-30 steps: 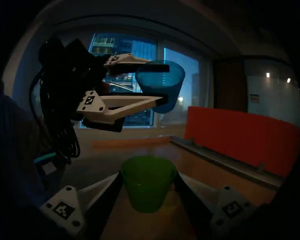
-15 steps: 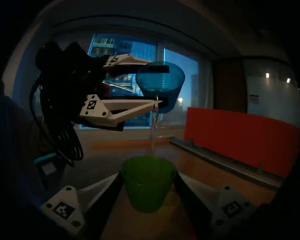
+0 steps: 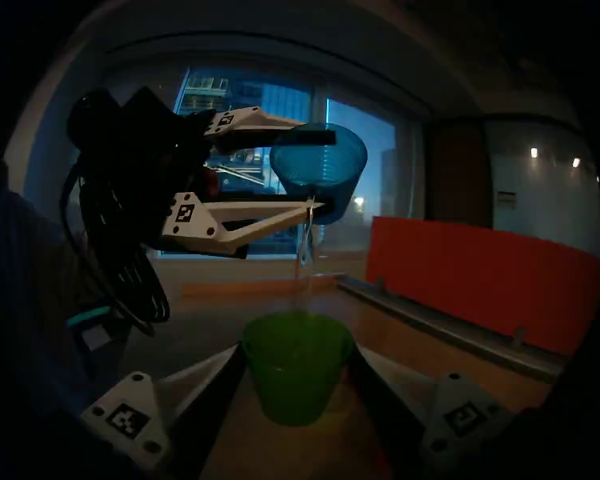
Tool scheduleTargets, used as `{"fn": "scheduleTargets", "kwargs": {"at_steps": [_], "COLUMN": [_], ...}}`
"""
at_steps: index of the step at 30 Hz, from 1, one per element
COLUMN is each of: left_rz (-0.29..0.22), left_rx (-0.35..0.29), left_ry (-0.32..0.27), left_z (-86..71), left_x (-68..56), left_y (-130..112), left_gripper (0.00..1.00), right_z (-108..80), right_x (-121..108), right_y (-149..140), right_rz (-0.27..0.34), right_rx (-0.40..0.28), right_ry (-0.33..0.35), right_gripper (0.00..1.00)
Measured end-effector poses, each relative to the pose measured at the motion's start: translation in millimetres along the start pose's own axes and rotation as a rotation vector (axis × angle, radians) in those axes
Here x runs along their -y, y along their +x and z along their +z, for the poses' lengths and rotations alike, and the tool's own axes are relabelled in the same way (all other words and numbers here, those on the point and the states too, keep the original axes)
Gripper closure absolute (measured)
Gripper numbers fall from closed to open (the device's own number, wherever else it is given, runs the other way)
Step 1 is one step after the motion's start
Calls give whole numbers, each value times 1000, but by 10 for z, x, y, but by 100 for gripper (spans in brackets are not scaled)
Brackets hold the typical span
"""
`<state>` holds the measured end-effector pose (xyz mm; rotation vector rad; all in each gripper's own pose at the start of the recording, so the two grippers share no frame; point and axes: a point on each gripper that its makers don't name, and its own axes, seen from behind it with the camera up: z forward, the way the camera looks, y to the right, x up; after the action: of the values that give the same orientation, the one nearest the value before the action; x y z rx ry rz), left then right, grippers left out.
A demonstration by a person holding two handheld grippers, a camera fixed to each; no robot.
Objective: Pour water
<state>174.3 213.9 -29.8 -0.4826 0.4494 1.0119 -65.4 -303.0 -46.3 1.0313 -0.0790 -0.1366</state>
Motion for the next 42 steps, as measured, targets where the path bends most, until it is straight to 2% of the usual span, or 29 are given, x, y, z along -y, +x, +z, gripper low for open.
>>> {"fn": "scheduleTargets", "kwargs": {"at_steps": [15,42], "left_rz": [55,192], "left_rx": [1,-3], "left_ry": [9,22], "left_z": [13,-25], "left_x": [69,181], "left_y": [33,143], "left_gripper": [14,14], "right_z": [-14,-24], "right_x": [-1,-12], "right_y": [13,25], "right_rz": [-3,-6], "right_rx": [-6,-8], "right_ry": [-2,-8], "right_gripper": [9,9]}}
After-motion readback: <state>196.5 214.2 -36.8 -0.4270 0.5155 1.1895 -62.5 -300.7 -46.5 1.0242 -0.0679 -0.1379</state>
